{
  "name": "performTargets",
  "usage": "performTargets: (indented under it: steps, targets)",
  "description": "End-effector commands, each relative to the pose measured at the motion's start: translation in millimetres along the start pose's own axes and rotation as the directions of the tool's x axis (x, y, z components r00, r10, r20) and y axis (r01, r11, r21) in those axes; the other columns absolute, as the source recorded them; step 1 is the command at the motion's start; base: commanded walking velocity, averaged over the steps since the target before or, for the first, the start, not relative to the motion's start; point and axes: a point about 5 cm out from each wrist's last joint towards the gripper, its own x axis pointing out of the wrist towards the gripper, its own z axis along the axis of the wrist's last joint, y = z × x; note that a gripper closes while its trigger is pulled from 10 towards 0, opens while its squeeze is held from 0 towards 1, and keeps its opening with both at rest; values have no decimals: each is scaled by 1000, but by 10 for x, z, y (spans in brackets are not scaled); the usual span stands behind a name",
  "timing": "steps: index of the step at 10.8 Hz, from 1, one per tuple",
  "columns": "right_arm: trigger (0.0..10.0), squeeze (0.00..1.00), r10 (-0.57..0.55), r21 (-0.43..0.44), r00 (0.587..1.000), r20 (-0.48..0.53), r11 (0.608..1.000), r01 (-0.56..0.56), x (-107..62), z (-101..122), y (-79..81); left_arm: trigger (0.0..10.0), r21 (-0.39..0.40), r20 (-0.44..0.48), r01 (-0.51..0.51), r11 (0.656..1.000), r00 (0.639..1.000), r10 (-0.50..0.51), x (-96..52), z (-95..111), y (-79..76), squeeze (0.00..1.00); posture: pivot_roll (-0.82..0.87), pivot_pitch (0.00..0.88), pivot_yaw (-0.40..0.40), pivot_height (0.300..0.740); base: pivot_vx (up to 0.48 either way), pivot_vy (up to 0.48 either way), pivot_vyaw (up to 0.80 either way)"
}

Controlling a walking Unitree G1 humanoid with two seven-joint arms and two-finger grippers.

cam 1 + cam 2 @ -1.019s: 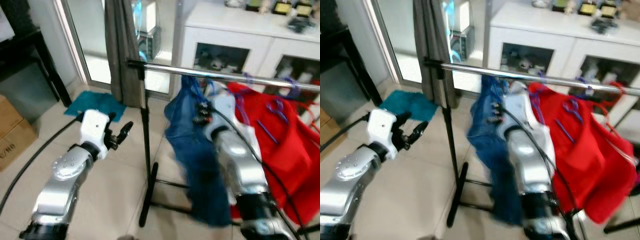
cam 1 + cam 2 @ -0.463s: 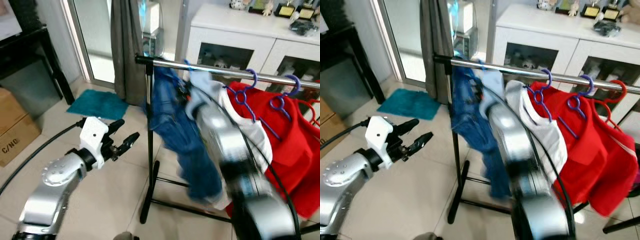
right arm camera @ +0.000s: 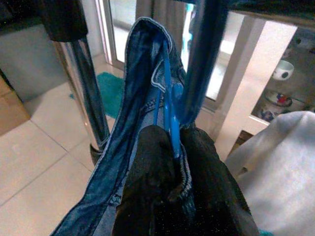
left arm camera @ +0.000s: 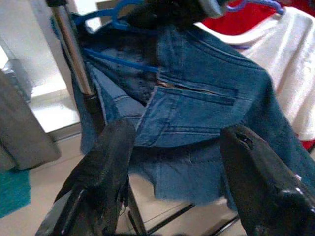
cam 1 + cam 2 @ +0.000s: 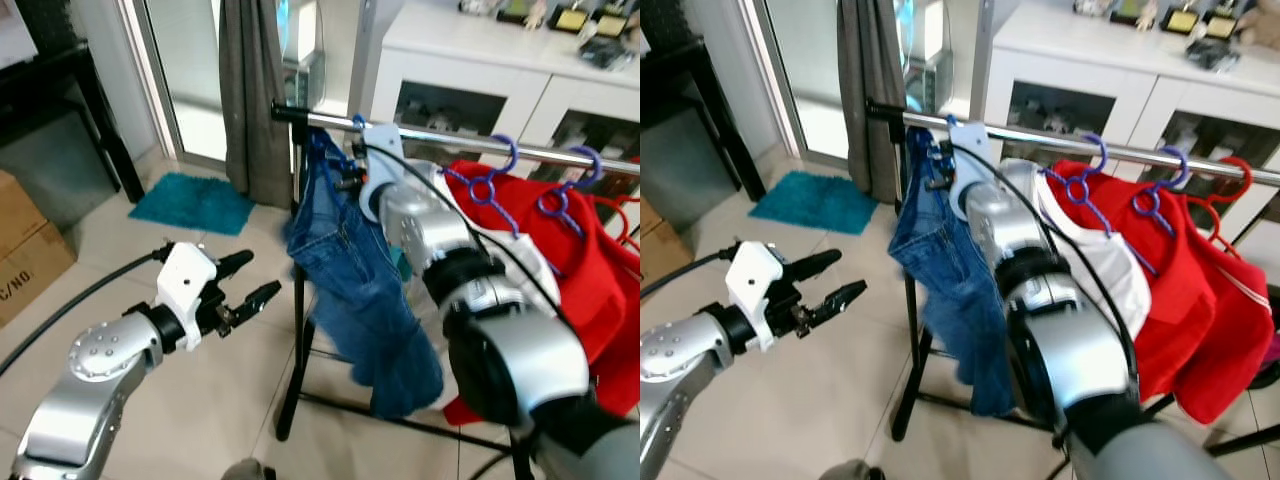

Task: Hang hanger

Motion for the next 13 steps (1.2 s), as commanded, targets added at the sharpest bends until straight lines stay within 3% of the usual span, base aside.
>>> performTargets:
  steps: [1, 5, 9, 10, 11, 12, 13]
  targets:
    - [10000, 0, -21, 12, 999, 35, 1000, 21, 2, 133, -19, 10000, 2, -2, 15, 1000, 1000, -15, -25, 34, -13, 0, 60, 49, -39, 740, 0, 0, 0]
    - [10000, 0, -27, 36, 999, 32, 999, 26, 20, 200, 43, 10000, -5, -42, 15, 1000, 999, -15, -176, 43, -34, 0, 82, 97, -60, 740, 0, 0, 0]
    - [10000, 0, -39, 29, 999, -22, 999, 40, 31, 85, 62, 10000, -34, -66, 41, 999, 997, -43, -202, 74, -52, 0, 97, 148, -50, 740, 0, 0, 0]
    - [10000, 745, -43, 29, 999, -7, 999, 43, 30, 93, 46, 10000, -37, -64, 37, 999, 997, -39, -219, 83, -55, 0, 99, 151, -51, 740, 0, 0, 0]
    - [10000, 1000, -37, 46, 998, 51, 998, 34, 24, 152, 9, 10000, -34, -60, 7, 999, 998, -9, -230, 91, -52, 0, 100, 153, -51, 740, 0, 0, 0]
    - [10000, 1000, 4, 19, 983, 182, 1000, -7, -3, 347, -14, 10000, -59, -32, -69, 996, 997, 67, -204, 86, -29, 0, 96, 141, -47, 740, 0, 0, 0]
    - [10000, 1000, 30, 11, 970, 243, 999, -34, -26, 429, -31, 10000, -81, -17, -115, 990, 993, 114, -177, 83, -18, 0, 91, 132, -45, 740, 0, 0, 0]
